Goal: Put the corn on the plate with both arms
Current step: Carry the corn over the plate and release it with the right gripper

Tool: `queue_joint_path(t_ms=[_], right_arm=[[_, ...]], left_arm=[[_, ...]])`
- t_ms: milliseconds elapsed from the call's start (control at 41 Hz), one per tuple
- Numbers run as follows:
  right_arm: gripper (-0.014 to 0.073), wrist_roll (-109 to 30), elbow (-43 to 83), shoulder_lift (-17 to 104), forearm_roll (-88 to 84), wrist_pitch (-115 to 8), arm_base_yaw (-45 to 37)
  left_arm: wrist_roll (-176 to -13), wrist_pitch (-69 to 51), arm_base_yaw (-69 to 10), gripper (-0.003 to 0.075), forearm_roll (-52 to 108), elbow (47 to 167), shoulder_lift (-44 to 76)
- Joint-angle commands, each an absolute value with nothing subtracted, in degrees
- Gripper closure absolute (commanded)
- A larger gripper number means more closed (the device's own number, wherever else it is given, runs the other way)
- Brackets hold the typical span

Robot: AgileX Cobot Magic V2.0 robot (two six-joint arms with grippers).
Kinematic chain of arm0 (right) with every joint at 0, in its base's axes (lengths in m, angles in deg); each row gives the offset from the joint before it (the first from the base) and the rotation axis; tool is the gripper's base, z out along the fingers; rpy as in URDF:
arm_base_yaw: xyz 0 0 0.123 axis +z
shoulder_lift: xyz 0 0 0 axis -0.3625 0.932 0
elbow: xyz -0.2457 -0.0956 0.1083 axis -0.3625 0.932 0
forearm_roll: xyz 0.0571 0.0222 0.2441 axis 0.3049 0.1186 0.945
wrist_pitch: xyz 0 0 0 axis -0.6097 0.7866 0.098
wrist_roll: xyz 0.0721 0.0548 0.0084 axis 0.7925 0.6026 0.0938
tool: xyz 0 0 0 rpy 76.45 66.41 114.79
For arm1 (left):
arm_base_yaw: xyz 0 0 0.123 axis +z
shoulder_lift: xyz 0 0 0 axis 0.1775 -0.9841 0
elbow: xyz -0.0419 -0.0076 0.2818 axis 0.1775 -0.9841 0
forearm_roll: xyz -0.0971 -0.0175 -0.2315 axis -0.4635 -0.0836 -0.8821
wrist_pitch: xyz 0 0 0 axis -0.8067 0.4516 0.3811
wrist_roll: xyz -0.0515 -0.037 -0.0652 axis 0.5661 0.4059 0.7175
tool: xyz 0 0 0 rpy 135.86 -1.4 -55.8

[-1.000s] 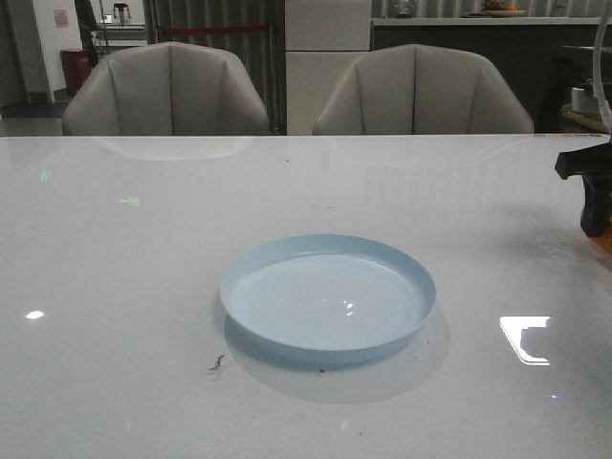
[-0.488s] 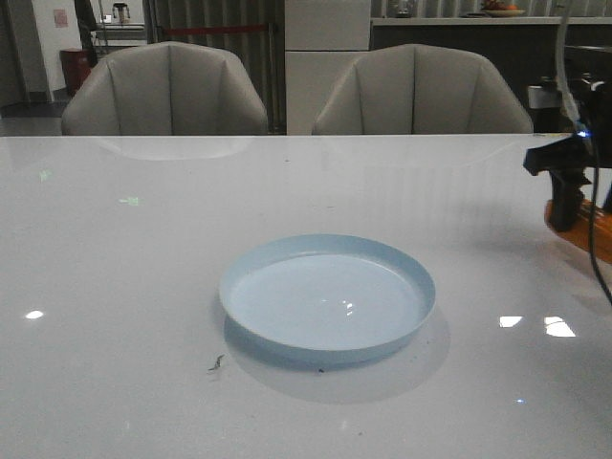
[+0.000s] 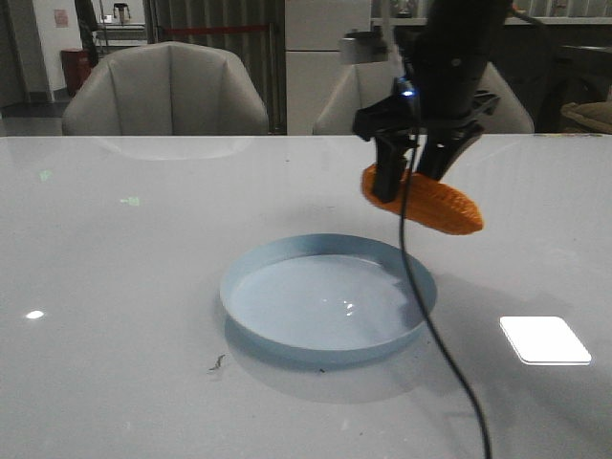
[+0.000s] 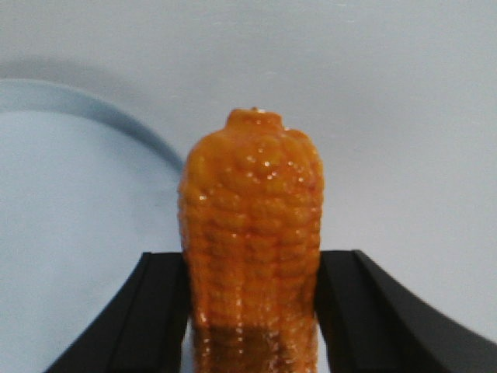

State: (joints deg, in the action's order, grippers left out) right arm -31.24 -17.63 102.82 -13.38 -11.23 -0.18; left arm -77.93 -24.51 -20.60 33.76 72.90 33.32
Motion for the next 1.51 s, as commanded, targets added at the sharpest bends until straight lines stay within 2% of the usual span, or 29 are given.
queue_joint_path(t_ms=[0, 220, 390, 488, 683, 976, 1268, 1488], right_arm=[[0.027, -32.4, -19.6, 99.2, -12.1, -11.8, 3.6], [0.027, -32.4, -19.6, 100.2, -11.6, -13.2, 10.9], [0.0267, -32.4, -19.6, 102.6, -11.6, -13.7, 12.9], [0.0234, -32.4, -19.6, 103.8, -11.6, -13.1, 12.9], [0.0102, -32.4, -19.6, 104.2, -11.7, -13.3, 12.9], [0.0092, -32.4, -19.8, 104.2, -11.9, -11.9, 12.9], [0.0092, -32.2, -27.0, 100.6, -12.1, -9.8, 9.1], [0.0095, -27.8, -29.5, 95.6, -11.1, -6.9, -0.6]], left_arm=[[-77.6, -29.5, -20.6, 0.047, 33.3, 74.7, 33.6], [-77.6, -29.5, -20.6, 0.047, 33.3, 74.7, 33.6], [-77.6, -29.5, -20.6, 0.047, 33.3, 74.7, 33.6], [-77.6, -29.5, -20.6, 0.047, 33.3, 74.7, 33.6], [-77.6, -29.5, -20.6, 0.047, 33.3, 74.7, 33.6], [-77.6, -29.5, -20.6, 0.047, 33.3, 74.7, 33.6], [-77.6, -29.5, -20.6, 0.047, 33.3, 74.7, 33.6], [-77.6, -29.5, -20.6, 0.047, 33.3, 74.7, 33.6]])
